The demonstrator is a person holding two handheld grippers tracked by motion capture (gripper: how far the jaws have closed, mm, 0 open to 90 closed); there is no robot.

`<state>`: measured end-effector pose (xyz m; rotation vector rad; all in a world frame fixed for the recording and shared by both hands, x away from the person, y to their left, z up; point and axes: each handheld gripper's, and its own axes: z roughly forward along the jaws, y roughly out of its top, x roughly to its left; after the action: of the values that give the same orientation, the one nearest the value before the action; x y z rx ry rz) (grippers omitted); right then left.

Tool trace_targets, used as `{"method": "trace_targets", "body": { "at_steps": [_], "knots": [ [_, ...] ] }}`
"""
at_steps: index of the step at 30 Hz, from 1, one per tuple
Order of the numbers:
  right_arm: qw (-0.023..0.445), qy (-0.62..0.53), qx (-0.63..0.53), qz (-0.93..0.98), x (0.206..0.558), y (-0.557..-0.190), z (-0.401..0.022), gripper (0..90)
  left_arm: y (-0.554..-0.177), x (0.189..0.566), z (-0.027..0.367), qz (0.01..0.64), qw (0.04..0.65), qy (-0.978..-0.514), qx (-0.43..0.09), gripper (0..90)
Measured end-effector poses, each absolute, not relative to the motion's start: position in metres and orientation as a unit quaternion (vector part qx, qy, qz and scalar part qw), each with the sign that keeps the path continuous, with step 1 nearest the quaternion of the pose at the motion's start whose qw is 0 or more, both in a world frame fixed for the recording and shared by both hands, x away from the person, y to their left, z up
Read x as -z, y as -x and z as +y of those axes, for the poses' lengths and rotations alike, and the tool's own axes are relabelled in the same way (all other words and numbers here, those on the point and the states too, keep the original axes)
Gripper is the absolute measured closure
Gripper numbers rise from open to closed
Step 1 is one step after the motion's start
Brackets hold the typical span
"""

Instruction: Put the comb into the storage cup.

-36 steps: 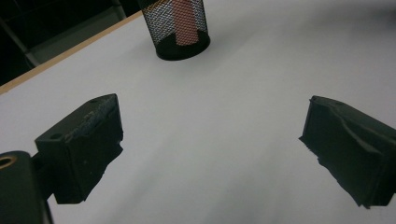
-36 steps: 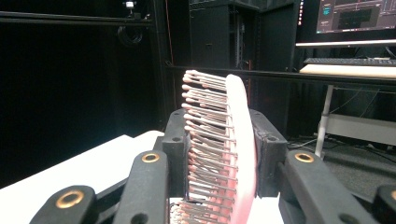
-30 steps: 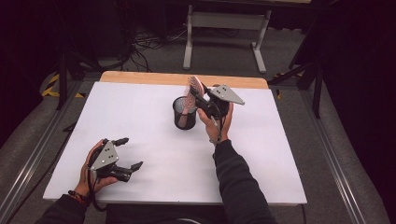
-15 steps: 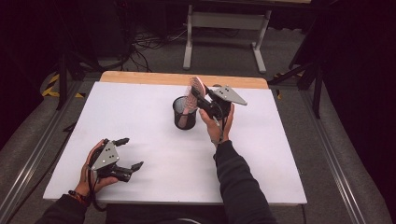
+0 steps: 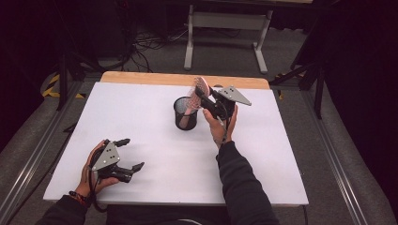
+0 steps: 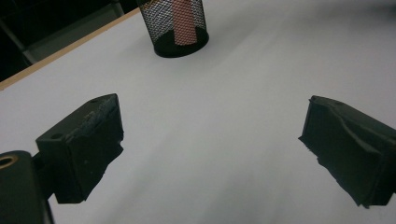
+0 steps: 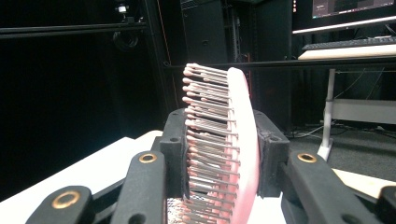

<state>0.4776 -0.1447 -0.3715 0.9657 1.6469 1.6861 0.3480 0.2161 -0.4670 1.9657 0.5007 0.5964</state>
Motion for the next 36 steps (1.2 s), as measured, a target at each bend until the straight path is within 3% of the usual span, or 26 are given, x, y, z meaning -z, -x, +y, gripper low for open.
{"method": "trace_targets", "body": {
  "at_steps": [36],
  "knots": [
    [0.291,-0.411,-0.608,0.614,0.383,-0.486,-0.163,57.4,-0.349,0.468,0.215,0.204,0.488,-0.814,-0.242,6.2]
  ]
}}
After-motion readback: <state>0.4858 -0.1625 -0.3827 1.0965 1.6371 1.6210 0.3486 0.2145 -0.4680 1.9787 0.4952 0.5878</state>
